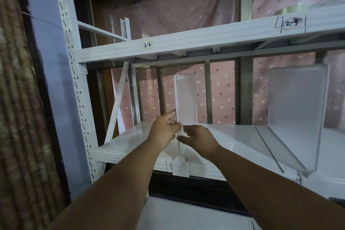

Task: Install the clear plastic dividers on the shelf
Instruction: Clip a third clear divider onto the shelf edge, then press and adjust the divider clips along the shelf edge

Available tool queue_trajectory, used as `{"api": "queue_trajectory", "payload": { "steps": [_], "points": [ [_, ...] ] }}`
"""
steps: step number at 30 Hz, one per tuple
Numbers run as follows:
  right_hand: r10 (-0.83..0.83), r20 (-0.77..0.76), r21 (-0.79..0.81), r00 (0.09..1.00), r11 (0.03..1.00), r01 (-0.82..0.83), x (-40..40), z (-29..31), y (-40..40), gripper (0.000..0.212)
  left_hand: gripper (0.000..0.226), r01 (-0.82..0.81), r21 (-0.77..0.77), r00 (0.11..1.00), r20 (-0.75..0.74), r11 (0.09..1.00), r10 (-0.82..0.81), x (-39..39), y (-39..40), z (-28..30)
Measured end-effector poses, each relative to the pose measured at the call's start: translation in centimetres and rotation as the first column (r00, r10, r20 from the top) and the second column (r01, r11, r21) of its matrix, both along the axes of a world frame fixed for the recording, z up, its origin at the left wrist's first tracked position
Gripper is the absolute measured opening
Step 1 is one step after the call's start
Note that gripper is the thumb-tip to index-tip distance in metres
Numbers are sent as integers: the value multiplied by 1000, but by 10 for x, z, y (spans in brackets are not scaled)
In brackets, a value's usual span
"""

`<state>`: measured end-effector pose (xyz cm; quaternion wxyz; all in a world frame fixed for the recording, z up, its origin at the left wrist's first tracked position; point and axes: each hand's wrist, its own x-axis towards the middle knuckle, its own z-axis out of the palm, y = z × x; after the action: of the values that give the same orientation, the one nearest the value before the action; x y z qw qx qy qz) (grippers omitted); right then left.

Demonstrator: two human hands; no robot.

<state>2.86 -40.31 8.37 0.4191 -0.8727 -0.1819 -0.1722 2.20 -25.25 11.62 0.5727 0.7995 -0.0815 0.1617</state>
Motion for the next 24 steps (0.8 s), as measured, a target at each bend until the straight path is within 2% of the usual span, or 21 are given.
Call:
{"api": "queue_trajectory", "payload": {
  "steps": [2, 4, 5, 8, 10, 13, 17, 22, 24],
  "points": [
    [-8, -76, -25, 997, 1000, 6, -7, 4, -13, 80, 38, -122, 6, 993, -8, 993, 122, -14, 8, -10],
    [-12, -118, -76, 993, 997, 3, -11, 4, -24, 92, 15, -212, -72, 977, -32, 975, 210, -28, 20, -23],
    [-23, -123, -131, 992, 991, 6, -11, 2, -29, 94, 13, -231, -113, 972, -62, 966, 226, -33, 26, -31],
    [-34, -147, -275, 989, 962, -7, -14, 1, -36, 98, 29, -287, -267, 945, -234, 920, 227, -42, 42, -65],
    [-34, -162, -335, 986, 942, -23, -16, 0, -37, 100, 33, -324, -419, 918, -357, 848, 174, -45, 45, -90],
    [-47, -175, -434, 983, 900, -34, -15, -6, -34, 100, 48, -333, -603, 904, -424, 725, 63, -48, 38, -130],
    [-71, -147, -537, 987, 843, -20, -12, -16, -30, 97, 68, -311, -783, 885, -445, 539, -136, -50, 15, -175],
    [-97, -134, -588, 986, 809, -1, -1, -30, -25, 94, 81, -285, -949, 836, -313, 132, -450, -51, -15, -214],
    [-102, -129, -605, 986, 796, 3, 5, -35, -22, 85, 88, -285, -958, 816, -250, 14, -521, -48, -27, -223]
  ]
}}
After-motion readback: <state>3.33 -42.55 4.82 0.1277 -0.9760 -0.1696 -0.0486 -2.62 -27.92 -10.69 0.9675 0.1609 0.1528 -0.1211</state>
